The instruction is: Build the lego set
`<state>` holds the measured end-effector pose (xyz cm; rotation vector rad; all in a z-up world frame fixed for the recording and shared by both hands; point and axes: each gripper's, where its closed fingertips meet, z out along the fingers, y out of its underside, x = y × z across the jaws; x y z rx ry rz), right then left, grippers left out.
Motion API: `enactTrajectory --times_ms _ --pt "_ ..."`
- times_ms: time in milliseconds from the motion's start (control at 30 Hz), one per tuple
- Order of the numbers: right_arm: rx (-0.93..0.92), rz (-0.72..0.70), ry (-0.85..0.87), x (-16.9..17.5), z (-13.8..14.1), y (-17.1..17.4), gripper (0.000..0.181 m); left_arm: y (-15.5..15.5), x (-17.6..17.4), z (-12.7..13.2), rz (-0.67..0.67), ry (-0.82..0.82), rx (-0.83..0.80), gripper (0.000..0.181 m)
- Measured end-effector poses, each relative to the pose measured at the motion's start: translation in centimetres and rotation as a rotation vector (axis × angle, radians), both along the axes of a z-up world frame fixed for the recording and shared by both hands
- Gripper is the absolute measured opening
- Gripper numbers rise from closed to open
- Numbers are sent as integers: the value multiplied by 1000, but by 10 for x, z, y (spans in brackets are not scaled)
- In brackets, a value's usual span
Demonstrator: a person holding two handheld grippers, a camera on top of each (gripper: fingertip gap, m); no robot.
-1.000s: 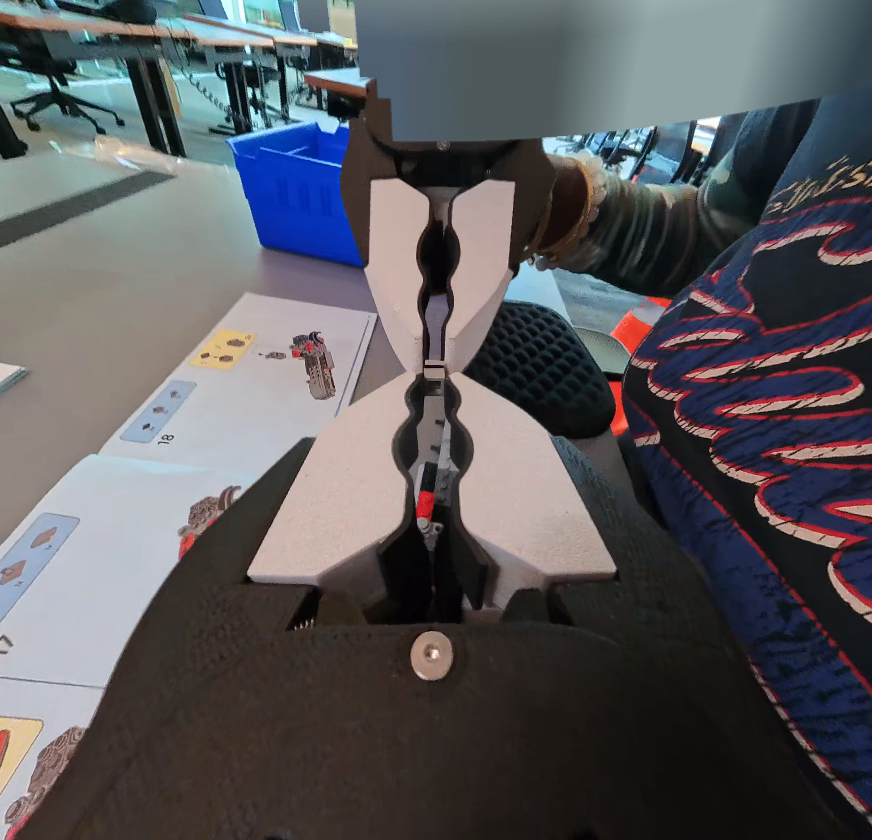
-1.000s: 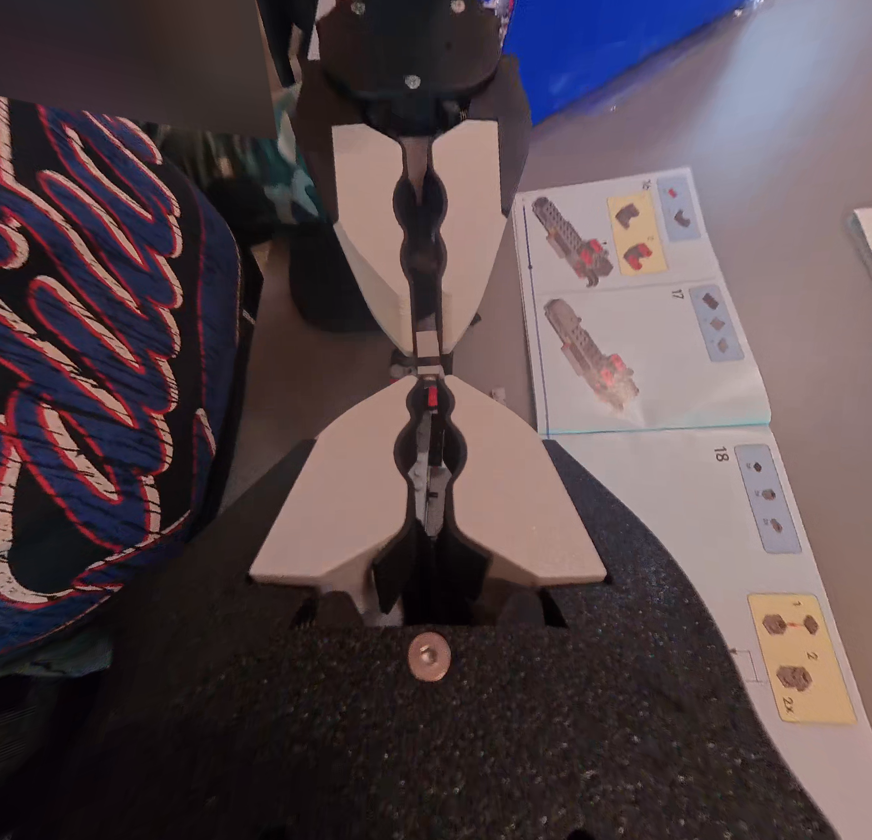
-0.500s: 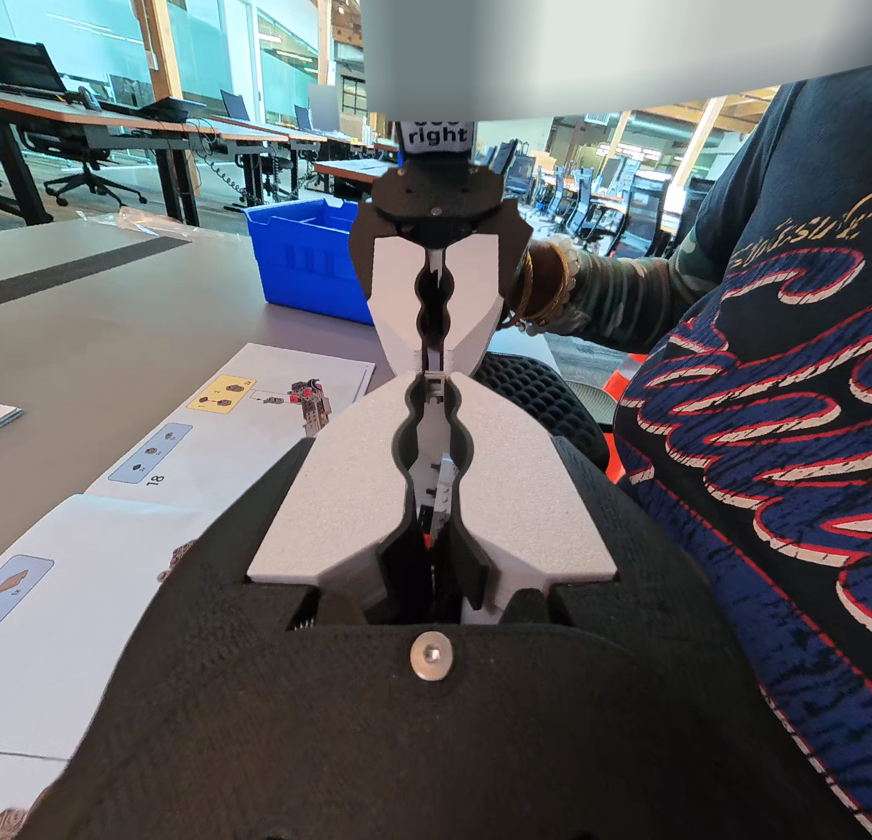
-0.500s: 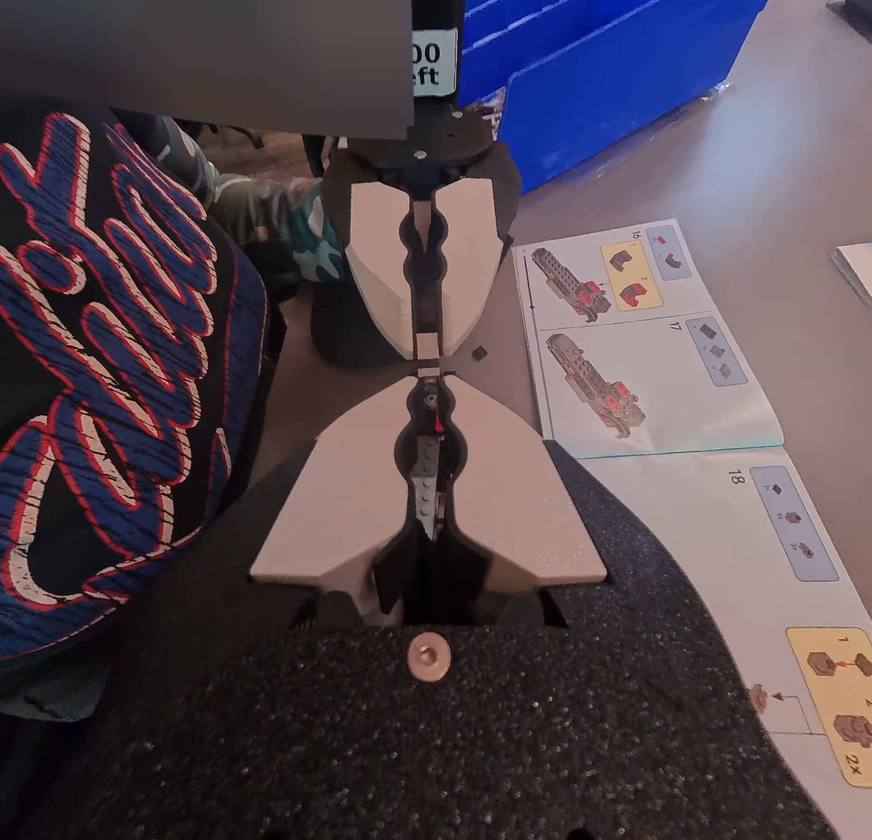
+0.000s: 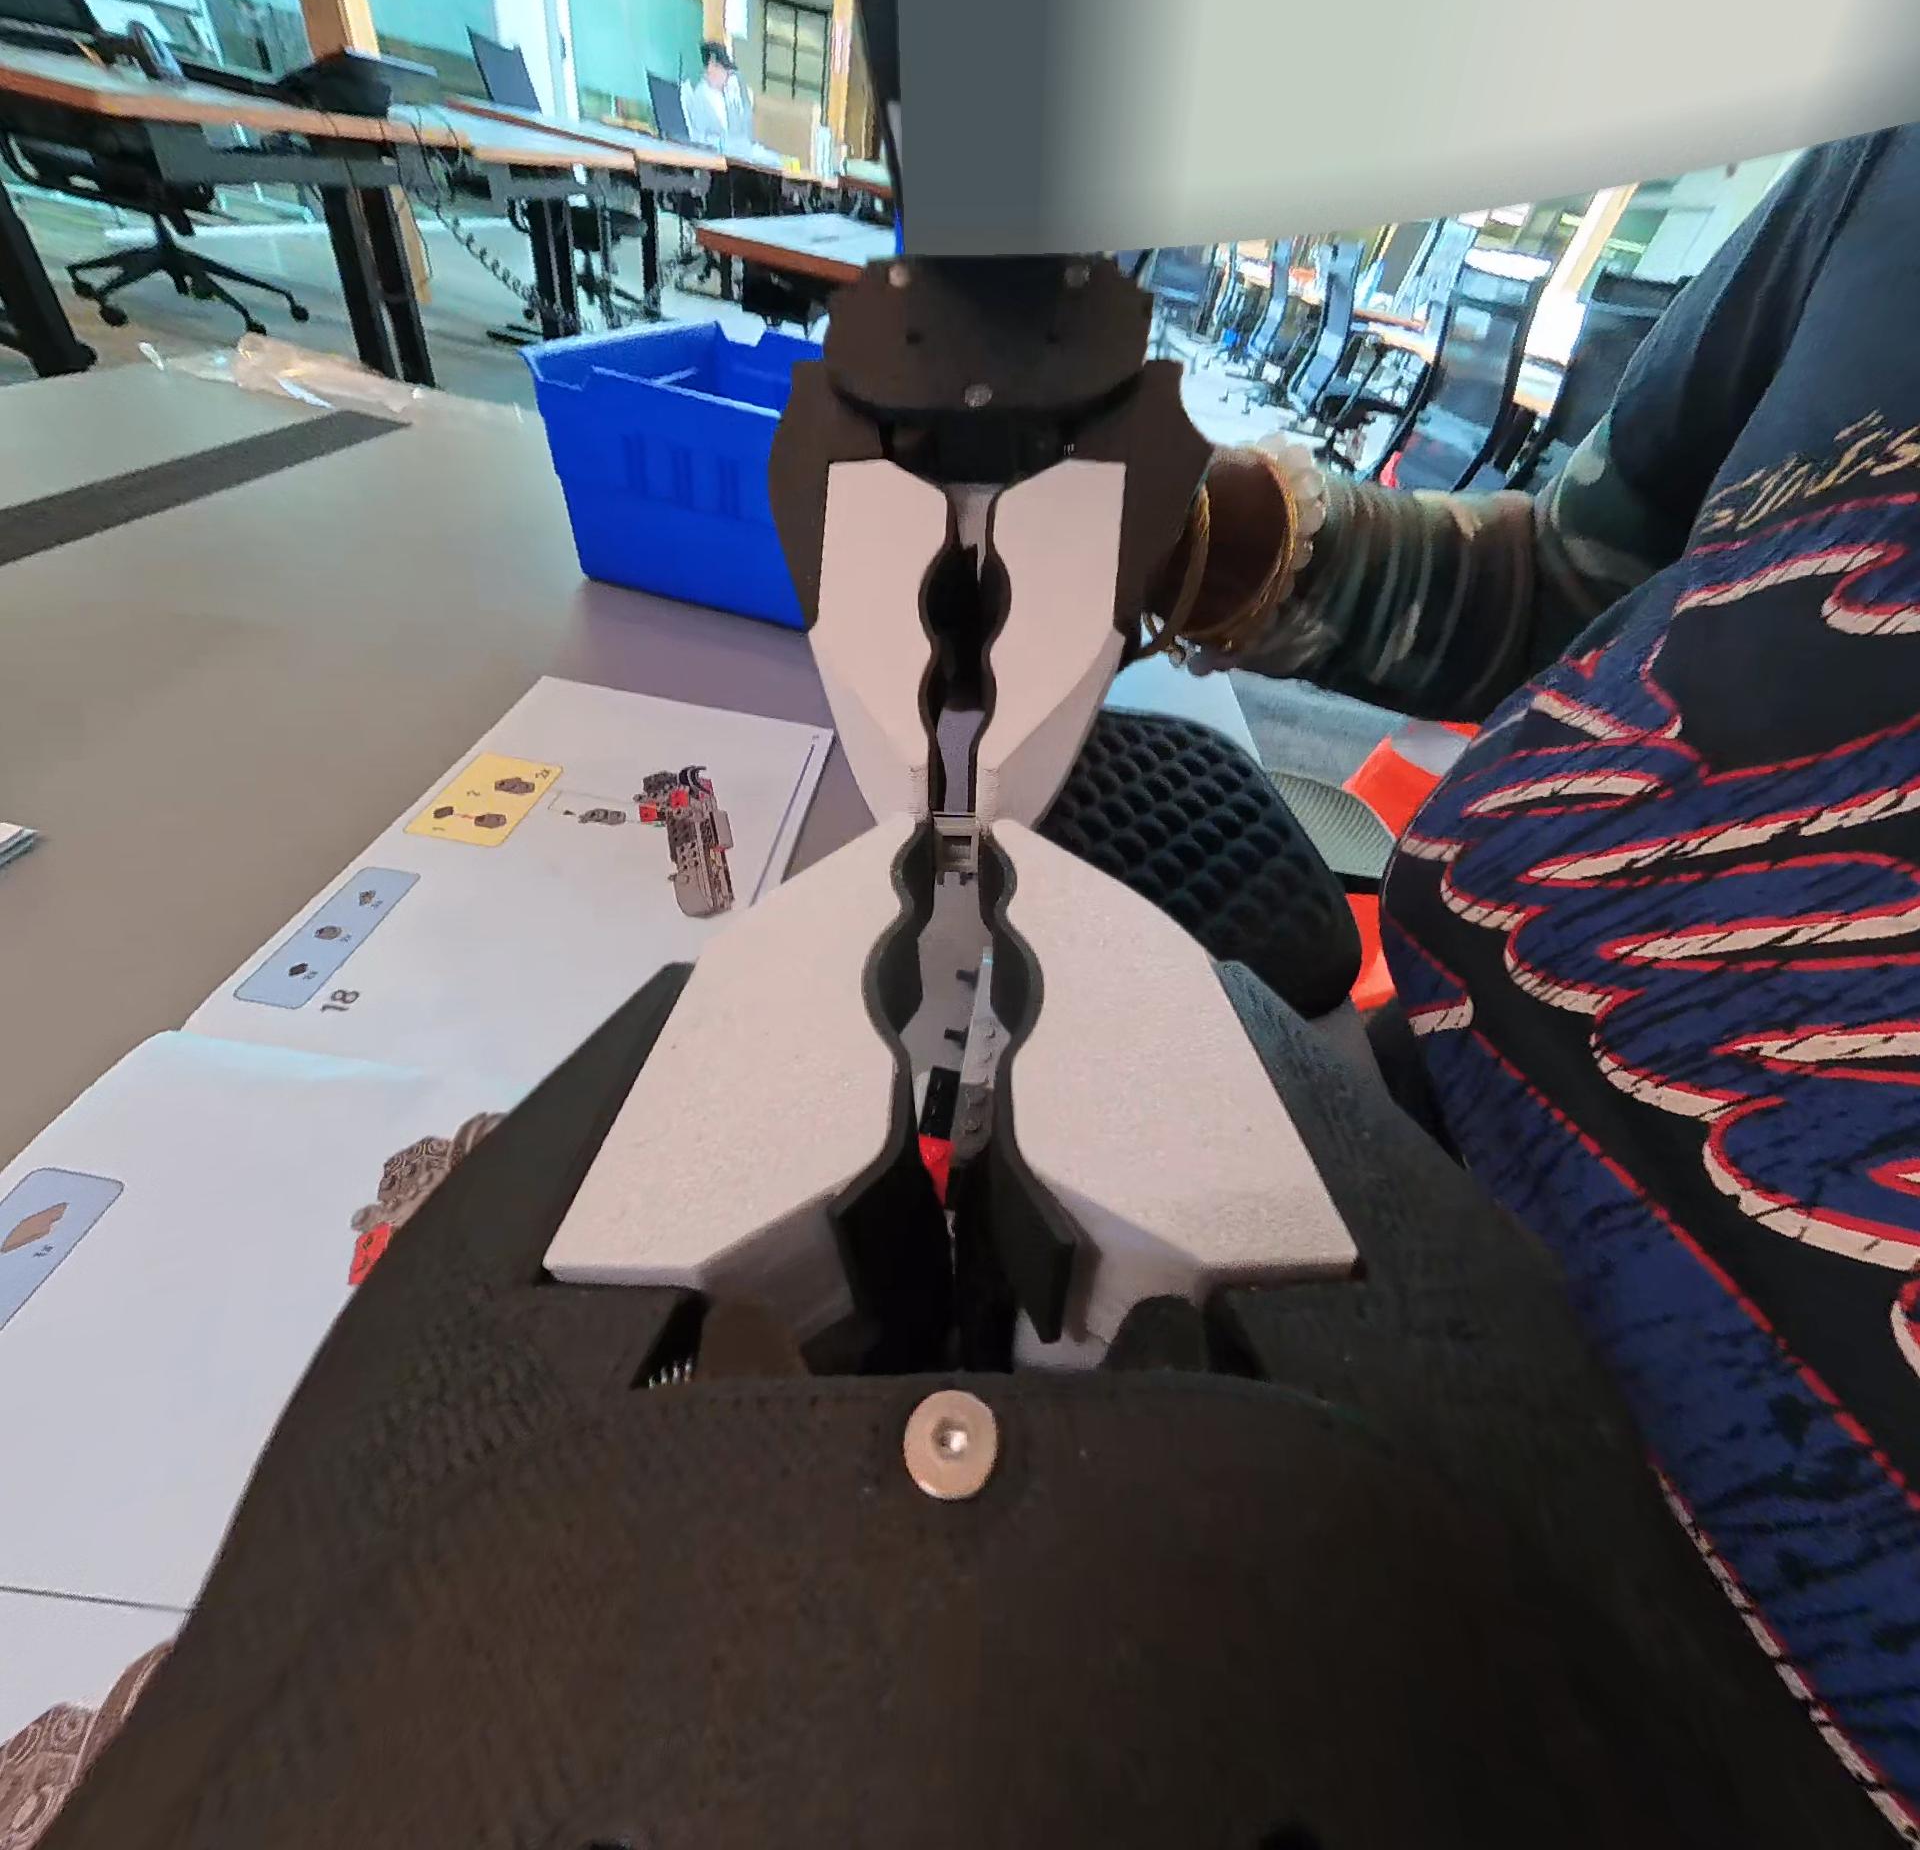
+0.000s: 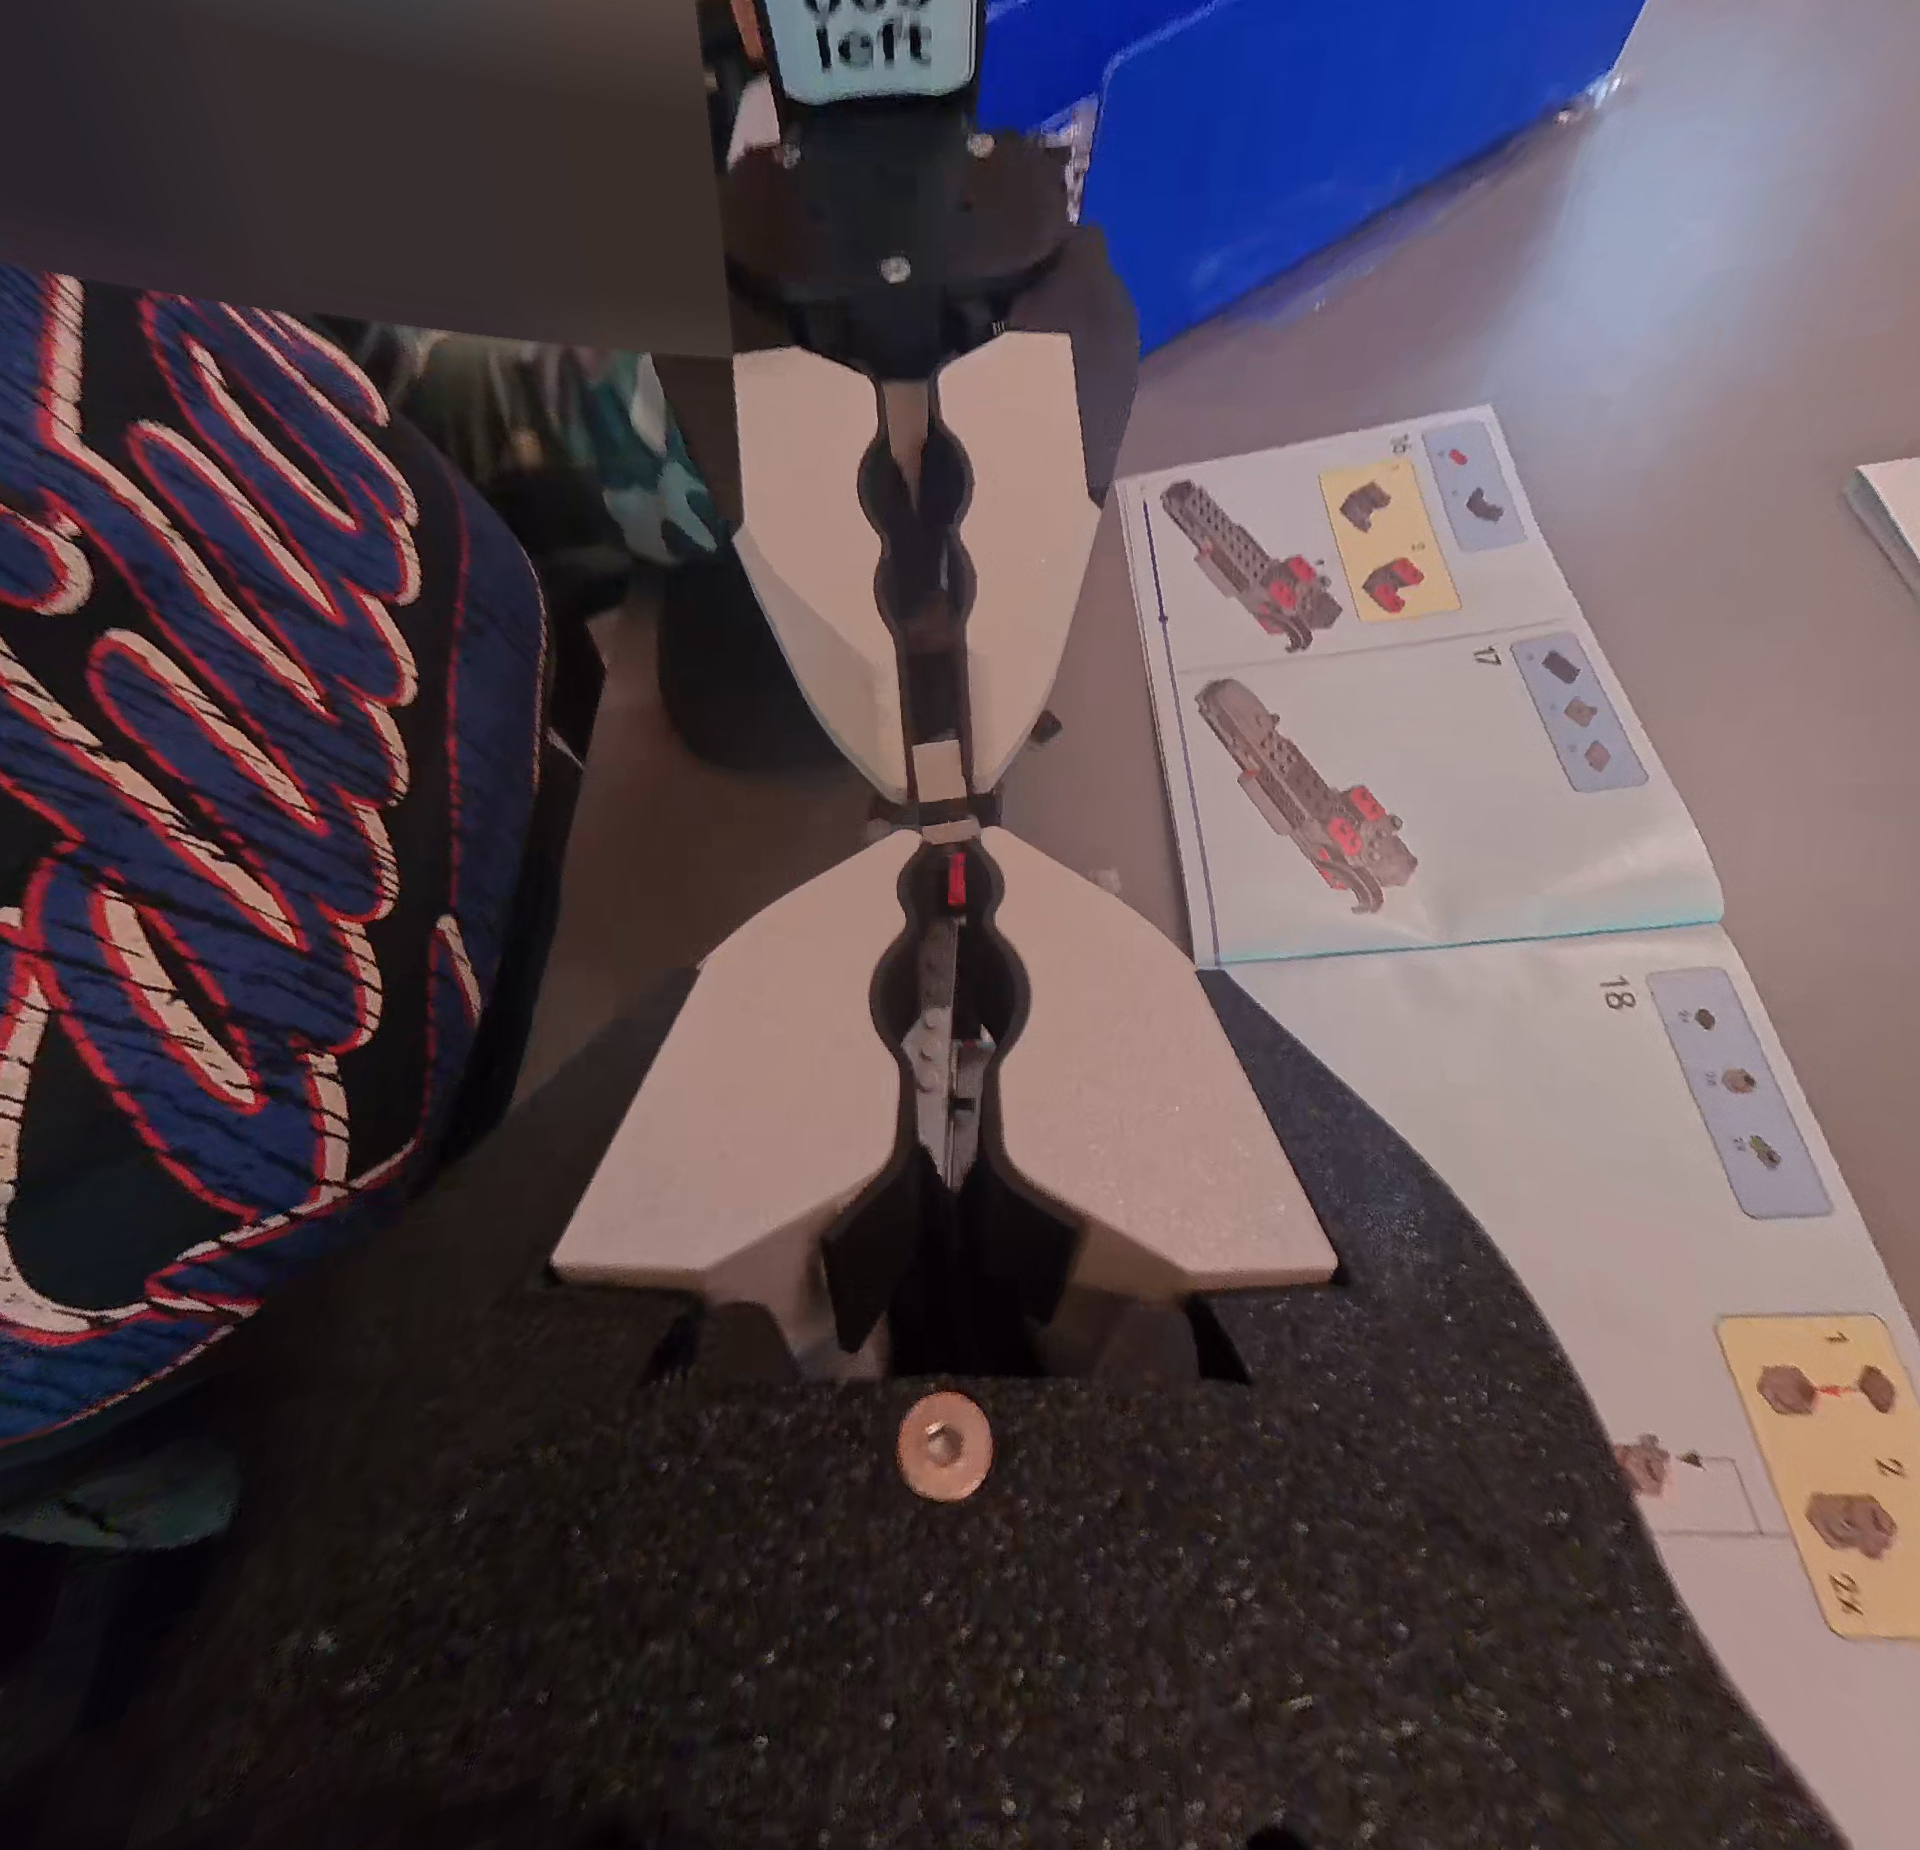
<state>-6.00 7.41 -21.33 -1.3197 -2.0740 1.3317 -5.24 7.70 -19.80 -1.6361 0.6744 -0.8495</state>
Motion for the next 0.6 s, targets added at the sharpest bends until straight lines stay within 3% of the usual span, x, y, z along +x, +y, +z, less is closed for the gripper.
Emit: enactTrajectory --times_ms 400,467,533,600 --pt "62 10 -15 -1 -3 1 5 1 2 -4 -2 4 -15 8" --pt "-12 -25 76 -10 14 1 5 2 -5 11 3 -103 28 8" --pt "-114 -77 207 -22 41 7 7 6 -21 39 40 -337 81 8" --pt "-89 -158 282 -30 50 23 25 10 -44 63 94 -609 108 8"
